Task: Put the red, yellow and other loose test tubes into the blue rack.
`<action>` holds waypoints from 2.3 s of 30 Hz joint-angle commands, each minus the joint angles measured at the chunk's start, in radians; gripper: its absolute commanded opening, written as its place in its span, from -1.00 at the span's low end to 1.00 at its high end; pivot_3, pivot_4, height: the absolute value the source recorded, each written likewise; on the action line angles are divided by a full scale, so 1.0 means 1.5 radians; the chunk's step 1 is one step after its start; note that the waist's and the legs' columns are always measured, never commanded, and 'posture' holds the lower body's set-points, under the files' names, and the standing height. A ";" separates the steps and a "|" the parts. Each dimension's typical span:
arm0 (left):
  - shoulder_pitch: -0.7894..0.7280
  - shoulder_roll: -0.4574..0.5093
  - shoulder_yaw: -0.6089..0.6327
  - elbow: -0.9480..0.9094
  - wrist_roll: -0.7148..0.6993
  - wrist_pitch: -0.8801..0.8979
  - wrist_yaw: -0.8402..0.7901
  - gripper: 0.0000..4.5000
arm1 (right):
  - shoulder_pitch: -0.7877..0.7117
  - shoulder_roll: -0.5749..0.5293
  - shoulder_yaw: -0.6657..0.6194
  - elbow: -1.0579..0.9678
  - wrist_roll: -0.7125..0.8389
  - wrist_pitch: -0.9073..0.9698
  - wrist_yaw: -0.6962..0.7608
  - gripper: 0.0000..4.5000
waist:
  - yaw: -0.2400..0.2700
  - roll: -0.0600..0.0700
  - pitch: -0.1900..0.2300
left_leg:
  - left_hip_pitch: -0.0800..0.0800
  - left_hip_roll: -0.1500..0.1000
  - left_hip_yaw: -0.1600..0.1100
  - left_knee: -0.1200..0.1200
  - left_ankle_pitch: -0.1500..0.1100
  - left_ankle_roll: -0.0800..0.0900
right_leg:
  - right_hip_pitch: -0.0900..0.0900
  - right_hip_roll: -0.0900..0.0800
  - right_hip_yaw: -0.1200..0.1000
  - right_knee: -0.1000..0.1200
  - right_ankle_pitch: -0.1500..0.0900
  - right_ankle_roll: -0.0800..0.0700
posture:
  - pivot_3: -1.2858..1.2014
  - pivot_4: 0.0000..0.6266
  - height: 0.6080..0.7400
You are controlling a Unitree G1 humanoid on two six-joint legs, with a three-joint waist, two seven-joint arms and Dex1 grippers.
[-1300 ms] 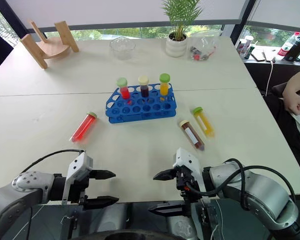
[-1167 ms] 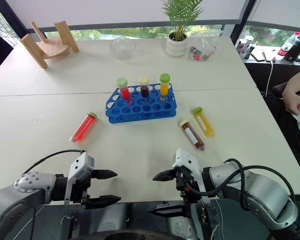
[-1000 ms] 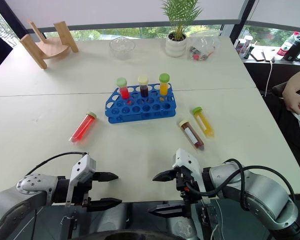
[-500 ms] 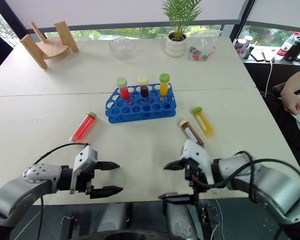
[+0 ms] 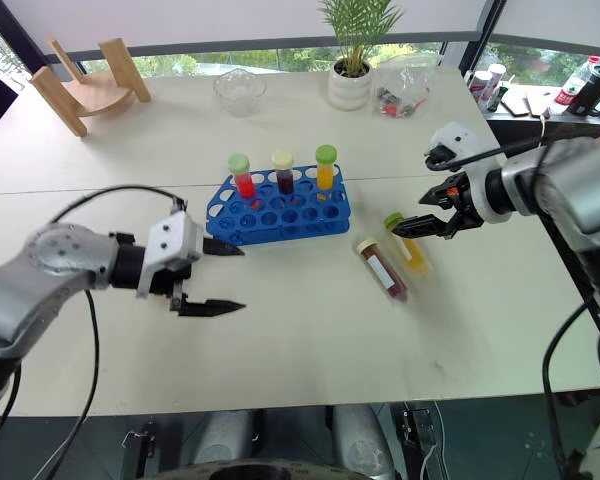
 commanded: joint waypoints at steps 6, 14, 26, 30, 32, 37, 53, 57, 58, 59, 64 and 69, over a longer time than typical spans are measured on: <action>-0.007 -0.010 0.012 -0.053 0.017 0.008 0.039 0.97 | -0.140 0.143 0.143 0.297 -0.172 -0.028 0.109 1.00 | 0.000 0.001 0.000 | -0.006 0.000 0.000 0.001 0.002 -0.002 | -0.008 0.000 0.000 0.002 0.000 0.000 | 0.03 -0.52 1.00; 0.035 -0.011 0.015 -0.078 0.029 0.025 0.068 1.00 | -0.128 0.193 0.187 0.395 -0.302 -0.148 0.161 0.15 | 0.001 0.001 0.000 | -0.007 -0.001 0.000 0.003 0.001 -0.001 | -0.007 -0.001 0.000 0.003 0.000 0.000 | 0.03 -0.52 1.00; 0.105 -0.017 0.142 0.062 -0.069 0.038 0.019 1.00 | 0.029 0.289 -0.241 0.087 -0.154 -0.313 -0.017 -0.64 | -0.018 0.000 0.000 | -0.006 0.000 0.000 0.009 0.000 0.000 | -0.006 0.000 0.000 0.009 0.001 0.000 | 0.03 -0.52 1.00; 0.093 -0.001 0.152 0.128 -0.067 0.034 -0.004 1.00 | 0.123 0.426 -0.379 -0.104 -0.081 -0.287 -0.174 -0.64 | -0.019 0.001 0.000 | -0.005 0.001 -0.002 0.010 0.000 0.000 | -0.007 0.002 0.000 0.014 0.000 0.000 | 0.03 -0.52 1.00; 0.078 0.009 0.138 0.152 -0.053 0.027 -0.016 1.00 | 0.201 0.518 -0.396 -0.199 -0.072 -0.325 -0.263 -0.64 | -0.013 -0.001 -0.001 | -0.005 0.001 -0.002 0.010 0.000 -0.001 | -0.007 0.002 -0.001 0.015 0.000 0.000 | 0.03 -0.52 1.00; 0.012 0.012 0.122 0.172 -0.058 0.047 -0.031 1.00 | 0.302 0.638 -0.363 -0.220 -0.137 -0.441 -0.394 -0.64 | -0.004 -0.001 -0.001 | -0.006 -0.001 -0.002 0.011 0.002 -0.003 | -0.006 -0.001 -0.001 0.014 0.001 0.001 | 0.03 -0.52 1.00; 0.000 -0.003 0.088 0.163 -0.011 0.030 -0.022 1.00 | 0.315 0.647 -0.315 -0.023 -0.191 -0.625 -0.412 -0.64 | -0.011 -0.001 -0.001 | -0.005 0.000 -0.002 0.010 0.002 -0.004 | -0.006 0.000 0.000 0.014 0.001 0.001 | 0.03 -0.52 1.00; 0.009 -0.011 0.082 0.164 -0.003 0.024 -0.015 1.00 | 0.316 0.650 -0.303 -0.008 -0.198 -0.646 -0.412 -0.64 | -0.015 -0.001 -0.001 | -0.005 0.000 -0.002 0.010 0.002 -0.004 | -0.006 0.000 0.000 0.014 0.001 0.001 | 0.03 -0.52 1.00; 0.009 -0.013 0.082 0.163 -0.002 0.024 -0.014 1.00 | 0.315 0.652 -0.301 -0.005 -0.199 -0.650 -0.414 -0.64 | -0.016 -0.001 -0.001 | -0.005 0.000 -0.002 0.010 0.002 -0.004 | -0.006 0.000 0.000 0.014 0.001 0.001 | 0.03 -0.52 1.00; 0.008 -0.016 0.081 0.163 -0.002 0.025 -0.013 1.00 | 0.314 0.654 -0.298 0.000 -0.202 -0.655 -0.416 -0.64 | -0.016 -0.001 -0.001 | -0.005 0.000 -0.002 0.010 0.002 -0.004 | -0.006 0.000 0.000 0.014 0.001 0.001 | 0.03 -0.52 1.00; 0.003 -0.025 0.079 0.166 0.002 0.025 -0.012 1.00 | 0.321 0.651 -0.290 -0.001 -0.209 -0.669 -0.416 -0.64 | -0.017 -0.001 -0.001 | -0.005 0.000 -0.002 0.010 0.002 -0.004 | -0.006 0.000 0.000 0.015 0.001 0.001 | 0.03 -0.52 1.00; -0.005 -0.036 0.080 0.191 0.009 0.008 -0.020 1.00 | 0.349 0.621 -0.292 -0.085 -0.201 -0.623 -0.405 0.40 | -0.016 -0.001 -0.001 | -0.005 0.000 -0.002 0.010 0.002 -0.004 | -0.006 0.000 0.000 0.014 0.001 0.001 | 0.03 -0.52 1.00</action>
